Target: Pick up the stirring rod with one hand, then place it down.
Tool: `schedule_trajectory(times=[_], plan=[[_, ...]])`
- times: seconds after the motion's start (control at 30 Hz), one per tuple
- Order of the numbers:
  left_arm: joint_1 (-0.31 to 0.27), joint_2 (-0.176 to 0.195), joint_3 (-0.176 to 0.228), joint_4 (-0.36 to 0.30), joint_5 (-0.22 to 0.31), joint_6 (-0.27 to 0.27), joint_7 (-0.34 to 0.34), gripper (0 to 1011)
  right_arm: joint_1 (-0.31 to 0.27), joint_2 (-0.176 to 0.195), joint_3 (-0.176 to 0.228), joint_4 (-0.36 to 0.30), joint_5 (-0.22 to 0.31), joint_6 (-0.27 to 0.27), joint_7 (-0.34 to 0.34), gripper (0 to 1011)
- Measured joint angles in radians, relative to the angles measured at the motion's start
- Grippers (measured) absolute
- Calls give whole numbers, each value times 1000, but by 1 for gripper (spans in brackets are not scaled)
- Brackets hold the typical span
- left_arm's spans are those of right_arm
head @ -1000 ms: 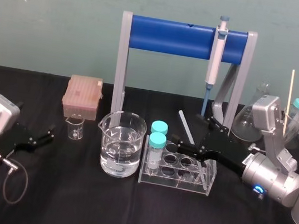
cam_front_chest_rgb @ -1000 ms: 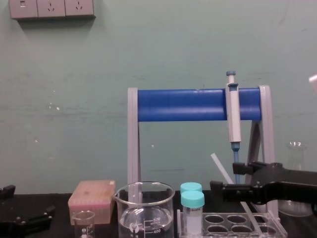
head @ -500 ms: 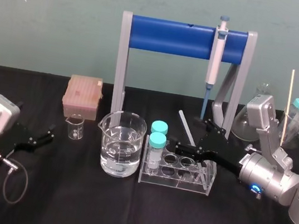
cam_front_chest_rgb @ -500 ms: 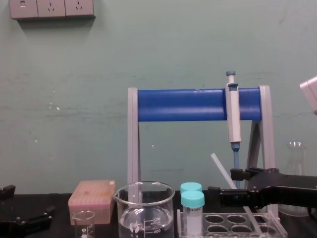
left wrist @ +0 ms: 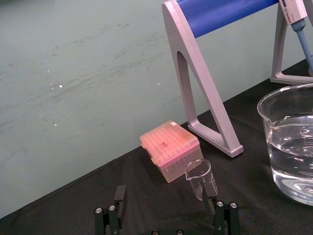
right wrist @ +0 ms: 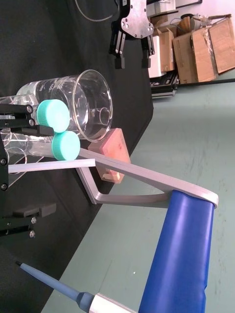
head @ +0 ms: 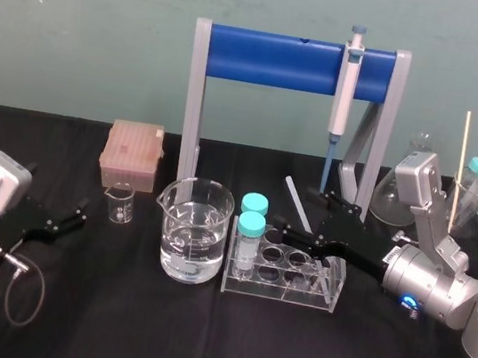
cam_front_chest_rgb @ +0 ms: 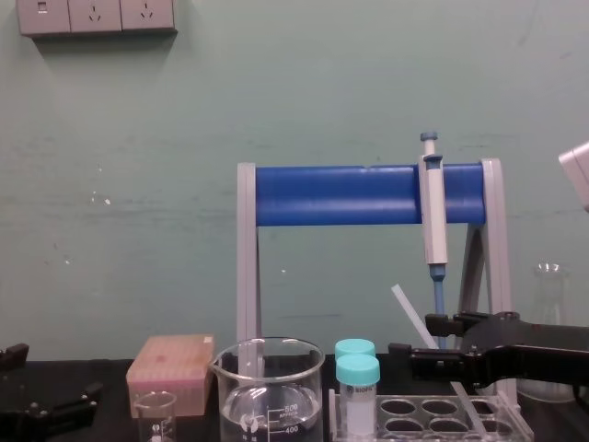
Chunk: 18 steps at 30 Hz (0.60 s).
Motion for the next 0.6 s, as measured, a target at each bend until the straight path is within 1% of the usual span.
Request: schedule_trajectory(times=[0.07, 0.13, 0.2, 0.23, 0.3, 0.37, 0.43, 0.5, 0.53, 0.6], plan=[[0, 0, 0, 0, 0, 0, 0, 1000, 0, 0, 0, 0, 0, 0, 0, 840], [0, 0, 0, 0, 0, 0, 0, 1000, 0, 0, 0, -1, 0, -1, 0, 763], [0, 0, 0, 0, 0, 0, 0, 1000, -1, 1, 0, -1, 1, -1, -1, 711], [0, 0, 0, 0, 0, 0, 0, 1000, -1, 1, 0, -1, 1, -1, -1, 711], [0, 0, 0, 0, 0, 0, 0, 1000, -1, 1, 0, -1, 1, -1, -1, 609], [0, 0, 0, 0, 0, 0, 0, 1000, -1, 1, 0, -1, 1, -1, -1, 568], [0, 0, 0, 0, 0, 0, 0, 1000, -1, 1, 0, -1, 1, -1, -1, 484], [0, 0, 0, 0, 0, 0, 0, 1000, -1, 1, 0, -1, 1, -2, -1, 450], [0, 0, 0, 0, 0, 0, 0, 1000, -1, 1, 0, -1, 1, -2, -1, 382], [0, 0, 0, 0, 0, 0, 0, 1000, -1, 1, 0, -1, 1, -2, -1, 340]])
